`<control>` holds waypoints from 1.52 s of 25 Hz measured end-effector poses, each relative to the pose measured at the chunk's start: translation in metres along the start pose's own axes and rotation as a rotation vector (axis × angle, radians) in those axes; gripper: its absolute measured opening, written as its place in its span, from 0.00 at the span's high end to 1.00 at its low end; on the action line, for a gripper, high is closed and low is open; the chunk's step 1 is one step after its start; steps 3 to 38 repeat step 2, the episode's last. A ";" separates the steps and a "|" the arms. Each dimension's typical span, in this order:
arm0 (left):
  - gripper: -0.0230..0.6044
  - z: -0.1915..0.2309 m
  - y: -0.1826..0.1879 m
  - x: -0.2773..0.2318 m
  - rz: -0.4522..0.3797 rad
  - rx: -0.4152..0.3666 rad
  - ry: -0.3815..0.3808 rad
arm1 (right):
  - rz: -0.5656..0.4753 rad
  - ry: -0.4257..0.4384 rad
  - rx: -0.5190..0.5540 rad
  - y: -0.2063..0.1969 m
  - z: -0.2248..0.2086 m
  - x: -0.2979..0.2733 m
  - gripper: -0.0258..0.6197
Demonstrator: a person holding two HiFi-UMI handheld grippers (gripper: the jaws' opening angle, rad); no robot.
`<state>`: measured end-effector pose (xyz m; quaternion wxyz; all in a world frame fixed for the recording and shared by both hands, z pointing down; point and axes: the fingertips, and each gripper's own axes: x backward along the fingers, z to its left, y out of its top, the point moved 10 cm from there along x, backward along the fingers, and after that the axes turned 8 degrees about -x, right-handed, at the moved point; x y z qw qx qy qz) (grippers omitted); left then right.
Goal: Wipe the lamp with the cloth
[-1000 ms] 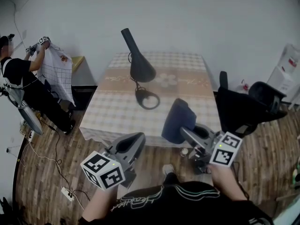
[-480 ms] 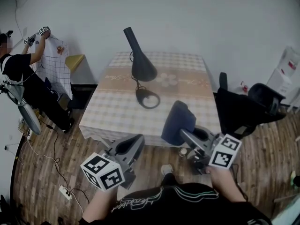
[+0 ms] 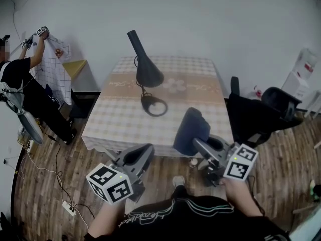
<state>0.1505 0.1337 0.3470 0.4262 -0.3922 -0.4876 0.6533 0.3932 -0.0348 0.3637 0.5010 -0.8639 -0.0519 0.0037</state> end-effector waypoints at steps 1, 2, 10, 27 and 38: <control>0.96 -0.001 0.001 -0.002 -0.001 -0.002 -0.003 | -0.002 -0.001 0.001 0.002 0.000 0.001 0.87; 0.97 -0.002 0.003 -0.003 -0.002 -0.003 -0.005 | -0.005 -0.002 0.001 0.004 -0.001 0.003 0.87; 0.97 -0.002 0.003 -0.003 -0.002 -0.003 -0.005 | -0.005 -0.002 0.001 0.004 -0.001 0.003 0.87; 0.97 -0.002 0.003 -0.003 -0.002 -0.003 -0.005 | -0.005 -0.002 0.001 0.004 -0.001 0.003 0.87; 0.97 -0.002 0.003 -0.003 -0.002 -0.003 -0.005 | -0.005 -0.002 0.001 0.004 -0.001 0.003 0.87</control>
